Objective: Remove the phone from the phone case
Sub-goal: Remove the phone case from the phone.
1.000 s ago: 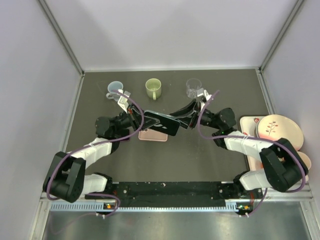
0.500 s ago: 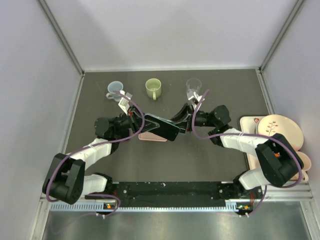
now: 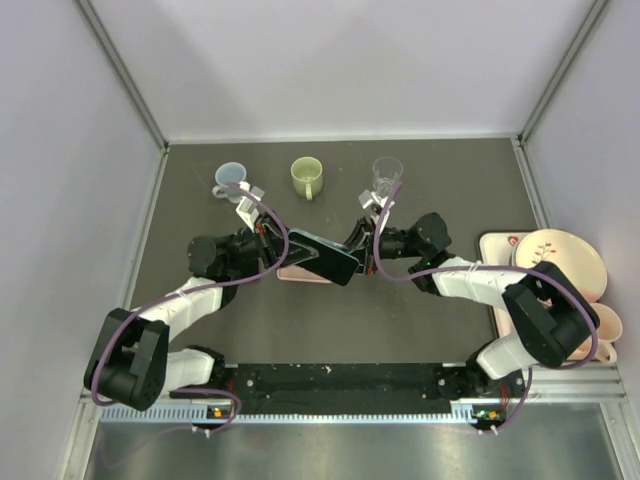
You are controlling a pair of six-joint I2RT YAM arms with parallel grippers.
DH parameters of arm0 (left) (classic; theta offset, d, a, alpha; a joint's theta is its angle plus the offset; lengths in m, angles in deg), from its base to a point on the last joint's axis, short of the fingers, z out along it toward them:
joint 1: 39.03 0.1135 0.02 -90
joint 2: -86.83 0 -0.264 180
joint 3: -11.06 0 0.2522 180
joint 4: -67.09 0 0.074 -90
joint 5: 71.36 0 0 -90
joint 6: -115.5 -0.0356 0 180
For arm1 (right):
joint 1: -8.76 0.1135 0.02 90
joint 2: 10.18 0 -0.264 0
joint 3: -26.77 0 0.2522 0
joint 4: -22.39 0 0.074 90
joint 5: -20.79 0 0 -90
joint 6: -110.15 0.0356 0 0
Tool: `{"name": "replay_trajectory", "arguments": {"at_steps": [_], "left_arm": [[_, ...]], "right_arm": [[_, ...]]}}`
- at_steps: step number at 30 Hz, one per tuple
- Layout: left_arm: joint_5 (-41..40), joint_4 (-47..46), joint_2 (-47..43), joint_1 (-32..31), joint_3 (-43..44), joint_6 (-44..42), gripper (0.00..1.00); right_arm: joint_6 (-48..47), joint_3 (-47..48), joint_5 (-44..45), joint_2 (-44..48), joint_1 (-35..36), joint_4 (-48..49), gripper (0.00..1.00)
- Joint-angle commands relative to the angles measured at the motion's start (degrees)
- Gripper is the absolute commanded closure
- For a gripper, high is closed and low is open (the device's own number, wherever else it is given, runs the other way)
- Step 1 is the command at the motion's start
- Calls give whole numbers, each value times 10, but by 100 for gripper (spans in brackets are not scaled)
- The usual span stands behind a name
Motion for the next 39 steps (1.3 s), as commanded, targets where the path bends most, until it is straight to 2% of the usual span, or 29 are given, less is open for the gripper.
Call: {"name": "replay_trajectory", "arguments": {"at_steps": [1, 2, 7, 11, 15, 25, 33, 39], "left_arm": [[-139, -130, 10, 16, 3, -40, 100], [-139, -127, 12, 16, 3, -46, 93], [-136, -95, 15, 18, -1, -72, 72], [-133, -80, 22, 20, -3, -94, 64], [-130, -80, 28, 21, 0, -97, 50], [-113, -102, 27, 21, 5, -85, 29], [-128, -127, 25, 28, 5, -75, 2], [-115, -122, 17, 45, 21, -93, 2]], "right_arm": [[17, 18, -76, 10, 39, 74, 100], [21, 17, -73, 11, 36, 77, 100], [58, 3, -49, 9, 4, 113, 100], [76, -4, -35, 6, -15, 127, 100], [76, -5, -34, 1, -19, 116, 100], [90, -2, -33, -33, -23, 109, 100], [89, 3, -38, -40, -28, 91, 100], [75, 15, -44, -52, -28, 39, 100]]}}
